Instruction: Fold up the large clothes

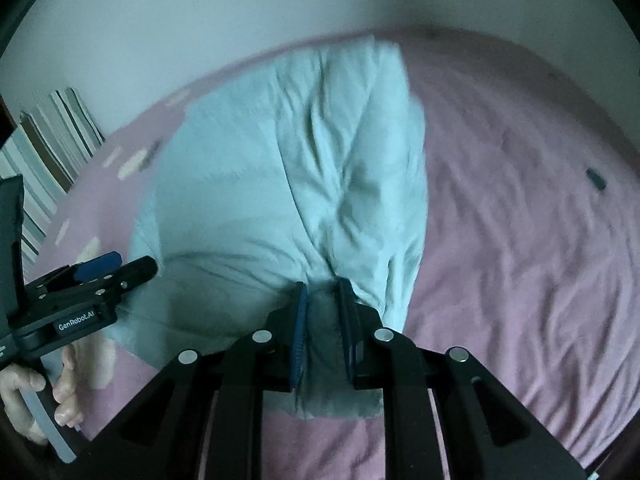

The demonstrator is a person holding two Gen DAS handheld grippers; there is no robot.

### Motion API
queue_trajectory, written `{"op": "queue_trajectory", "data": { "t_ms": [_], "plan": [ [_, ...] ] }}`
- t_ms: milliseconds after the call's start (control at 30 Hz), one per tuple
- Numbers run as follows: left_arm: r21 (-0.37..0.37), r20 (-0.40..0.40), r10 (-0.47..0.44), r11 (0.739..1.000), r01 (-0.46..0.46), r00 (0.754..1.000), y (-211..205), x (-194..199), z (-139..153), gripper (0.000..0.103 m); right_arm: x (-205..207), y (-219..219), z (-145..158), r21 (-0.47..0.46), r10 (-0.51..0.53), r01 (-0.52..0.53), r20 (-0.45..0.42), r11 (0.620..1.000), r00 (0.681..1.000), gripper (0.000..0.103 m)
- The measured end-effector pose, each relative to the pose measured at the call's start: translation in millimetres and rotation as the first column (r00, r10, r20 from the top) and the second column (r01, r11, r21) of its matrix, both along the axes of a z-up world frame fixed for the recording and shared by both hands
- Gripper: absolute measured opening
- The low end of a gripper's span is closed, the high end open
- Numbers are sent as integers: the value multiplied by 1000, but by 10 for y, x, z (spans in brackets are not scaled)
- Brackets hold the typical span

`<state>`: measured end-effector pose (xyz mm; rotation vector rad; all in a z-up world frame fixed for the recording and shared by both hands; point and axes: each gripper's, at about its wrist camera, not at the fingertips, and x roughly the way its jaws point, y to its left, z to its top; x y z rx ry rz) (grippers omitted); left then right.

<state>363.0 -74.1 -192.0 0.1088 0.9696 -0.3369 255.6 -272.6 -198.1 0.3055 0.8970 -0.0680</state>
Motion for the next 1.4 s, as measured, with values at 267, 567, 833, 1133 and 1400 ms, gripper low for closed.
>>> {"op": "queue_trajectory", "data": {
  "t_ms": [267, 567, 833, 1133, 1400],
  "plan": [
    [-35, 107, -7, 999, 10, 994, -96, 589, 406, 75, 450, -261, 574, -9, -5, 6, 162, 1000, 987, 17],
    [36, -13, -21, 999, 21, 1000, -398, 1080, -154, 75, 1089, -339, -88, 11, -13, 13, 13, 1000, 1000, 17],
    [99, -65, -22, 995, 29, 998, -494, 1179, -468, 76, 1258, -354, -408, 26, -11, 13, -70, 1000, 997, 17],
    [133, -53, -23, 991, 30, 998, -528, 1204, -617, 76, 1333, -363, -506, 6, -16, 17, -76, 1000, 997, 16],
    [127, -58, -30, 991, 37, 998, -525, 1209, -670, 76, 1335, -343, -531, -18, -26, 25, -61, 1000, 998, 16]
  ]
}}
